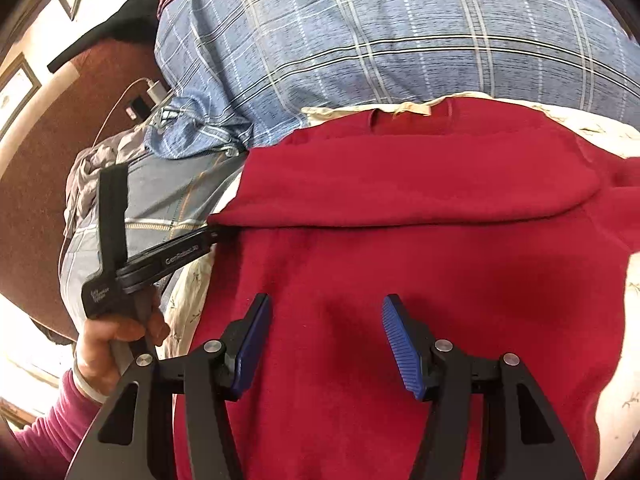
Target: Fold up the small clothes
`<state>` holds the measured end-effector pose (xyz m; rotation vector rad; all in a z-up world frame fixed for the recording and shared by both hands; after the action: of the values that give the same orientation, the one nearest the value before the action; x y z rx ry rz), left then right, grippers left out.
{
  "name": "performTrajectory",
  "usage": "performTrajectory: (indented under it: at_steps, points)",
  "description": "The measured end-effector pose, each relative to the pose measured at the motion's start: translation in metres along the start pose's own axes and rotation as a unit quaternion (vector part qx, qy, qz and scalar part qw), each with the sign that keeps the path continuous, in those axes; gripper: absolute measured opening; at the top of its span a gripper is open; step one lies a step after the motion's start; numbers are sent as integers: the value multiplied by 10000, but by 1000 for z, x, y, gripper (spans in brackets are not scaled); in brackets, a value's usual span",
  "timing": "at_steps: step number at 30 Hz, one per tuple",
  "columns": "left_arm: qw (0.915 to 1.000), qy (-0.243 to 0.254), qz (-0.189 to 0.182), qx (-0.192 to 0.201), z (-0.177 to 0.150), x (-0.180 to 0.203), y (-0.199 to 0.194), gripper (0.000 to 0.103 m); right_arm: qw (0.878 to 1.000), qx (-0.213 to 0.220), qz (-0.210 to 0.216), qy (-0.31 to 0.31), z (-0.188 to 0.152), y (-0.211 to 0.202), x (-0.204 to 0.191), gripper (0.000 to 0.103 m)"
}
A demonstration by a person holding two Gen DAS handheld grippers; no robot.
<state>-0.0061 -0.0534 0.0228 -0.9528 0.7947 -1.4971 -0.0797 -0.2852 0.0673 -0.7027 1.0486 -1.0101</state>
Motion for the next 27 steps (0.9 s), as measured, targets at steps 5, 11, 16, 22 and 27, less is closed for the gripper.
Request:
performTrajectory:
  at_steps: [5, 11, 16, 22, 27]
  points:
    - [9997, -82, 226, -3, -1, -12, -3, 15, 10000, 33, -52, 76, -5, -9, 9, 59]
    - [9996, 168, 208, -15, -2, 2, -15, 18, 9985, 291, -433, 149, -1, -27, 30, 59]
    - [9978, 410, 213, 481, 0, 7, -56, 68, 9862, 629, -1460, 459, 21, -38, 67, 59]
    - [9965, 401, -47, 736, 8, 11, -63, 75, 9746, 647, -1960, 869, 55, -25, 118, 56]
    - [9971, 606, 187, 422, 14, 30, -22, 75, 9712, 349, -2231, 755, 66, 8, 132, 46]
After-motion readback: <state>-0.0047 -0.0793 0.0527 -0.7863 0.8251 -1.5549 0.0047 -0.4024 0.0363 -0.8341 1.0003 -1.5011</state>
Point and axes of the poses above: each gripper's, at about its wrist camera, not at the fingertips, and y roughly the way its jaws point, x to its right, z to its top, the point moved 2 cm from there along y, roughly the way its jaws point, and after that the axes turned 10 degrees about -x, right-handed, at the moved point
